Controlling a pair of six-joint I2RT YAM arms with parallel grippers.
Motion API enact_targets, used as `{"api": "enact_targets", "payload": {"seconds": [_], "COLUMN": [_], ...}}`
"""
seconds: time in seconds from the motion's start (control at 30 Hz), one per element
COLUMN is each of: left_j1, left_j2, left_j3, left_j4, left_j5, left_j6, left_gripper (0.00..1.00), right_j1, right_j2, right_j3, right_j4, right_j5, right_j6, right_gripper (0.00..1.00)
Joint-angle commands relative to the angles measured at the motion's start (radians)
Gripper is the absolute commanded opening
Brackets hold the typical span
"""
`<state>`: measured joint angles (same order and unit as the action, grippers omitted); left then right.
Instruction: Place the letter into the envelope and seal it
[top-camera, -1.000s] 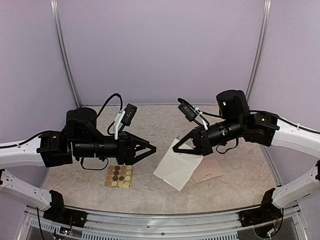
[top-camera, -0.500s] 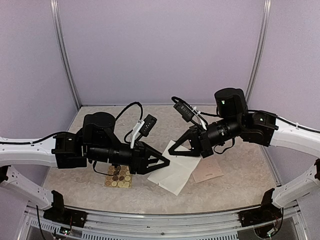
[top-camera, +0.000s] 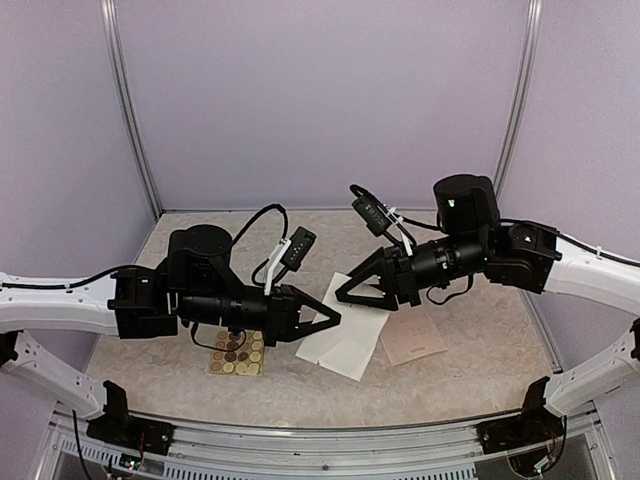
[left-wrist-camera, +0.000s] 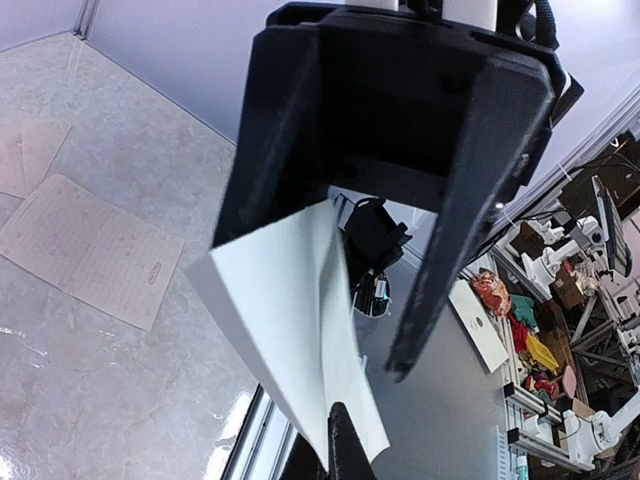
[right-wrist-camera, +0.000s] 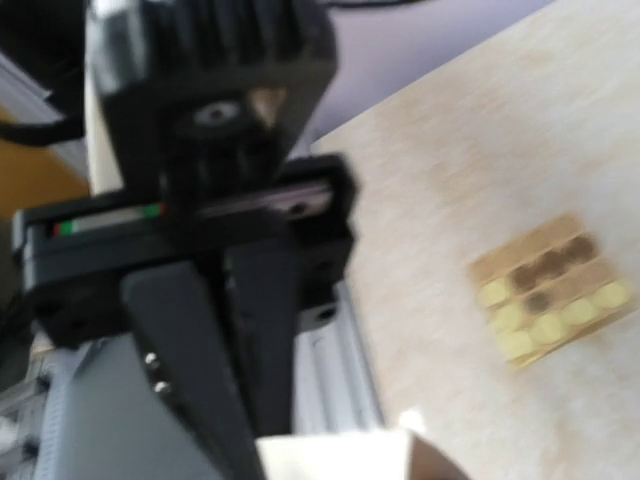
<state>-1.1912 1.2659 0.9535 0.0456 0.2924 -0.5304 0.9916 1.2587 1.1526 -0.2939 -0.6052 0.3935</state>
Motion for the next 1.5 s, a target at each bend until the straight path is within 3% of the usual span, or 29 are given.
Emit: {"api": "enact_targets", "payload": {"seconds": [0.0,0.07,0.2,0.47,0.6,0.67,0.7,0.83,0.87,0.93,1.03,1.13,1.2,1.23,1.37,1.47], "left_j1": [-0.006,-0.006,-0.006,-0.006,-0.005,-0.006,-0.006,-0.005,-0.006,-0.004,0.0,0.01,0.017,0.021,0.074,0.158], "left_j2": [-0.051,-0.071,-0.12,-0.181,-0.192,-0.19,-0.189,-0.185,-0.183,-0.181,-0.182,-0.183,-0.179,-0.174,-0.152,-0.143], "left_j3": [-0.054,-0.089,-0.15,-0.184,-0.19,-0.187,-0.186,-0.182,-0.179,-0.166,-0.158,-0.157,-0.15,-0.144,-0.103,-0.064], "left_j4": [0.093,0.147,0.257,0.372,0.378,0.369,0.364,0.348,0.34,0.309,0.279,0.279,0.264,0.251,0.144,0.048], "left_j5": [-0.075,-0.098,-0.148,-0.2,-0.19,-0.192,-0.192,-0.196,-0.195,-0.197,-0.197,-0.167,-0.155,-0.157,-0.163,-0.129], "left_j6": [-0.038,-0.056,-0.08,-0.076,-0.069,-0.069,-0.07,-0.077,-0.077,-0.072,-0.066,-0.064,-0.062,-0.062,-0.067,-0.046], "left_gripper": [0.0,0.0,0.0,0.0,0.0,0.0,0.0,0.01,0.07,0.23,0.26,0.01,0.0,0.0,0.0,0.0], "right_j1": [0.006,0.002,-0.003,-0.001,0.005,0.006,0.007,0.006,0.007,0.007,0.007,0.007,0.006,0.007,0.007,0.006], "right_j2": [-0.103,-0.146,-0.226,-0.172,-0.124,-0.115,-0.115,-0.102,-0.098,-0.093,-0.095,-0.095,-0.096,-0.096,-0.103,-0.088], "right_j3": [-0.036,-0.079,-0.189,-0.248,-0.243,-0.248,-0.25,-0.244,-0.241,-0.232,-0.219,-0.192,-0.167,-0.156,-0.123,-0.074], "right_j4": [0.052,0.086,0.215,0.436,0.515,0.571,0.594,0.62,0.61,0.575,0.508,0.414,0.338,0.307,0.163,0.022], "right_j5": [0.23,0.316,0.384,0.171,0.103,0.079,0.073,0.058,0.06,0.069,0.089,0.107,0.147,0.171,0.315,0.495], "right_j6": [0.047,0.11,0.225,0.306,0.333,0.347,0.358,0.361,0.356,0.342,0.313,0.27,0.246,0.235,0.224,0.237], "right_gripper": [0.67,0.83,0.99,0.99,0.76,0.58,0.43,0.1,0.0,0.0,0.0,0.0,0.0,0.08,0.63,0.81]}}
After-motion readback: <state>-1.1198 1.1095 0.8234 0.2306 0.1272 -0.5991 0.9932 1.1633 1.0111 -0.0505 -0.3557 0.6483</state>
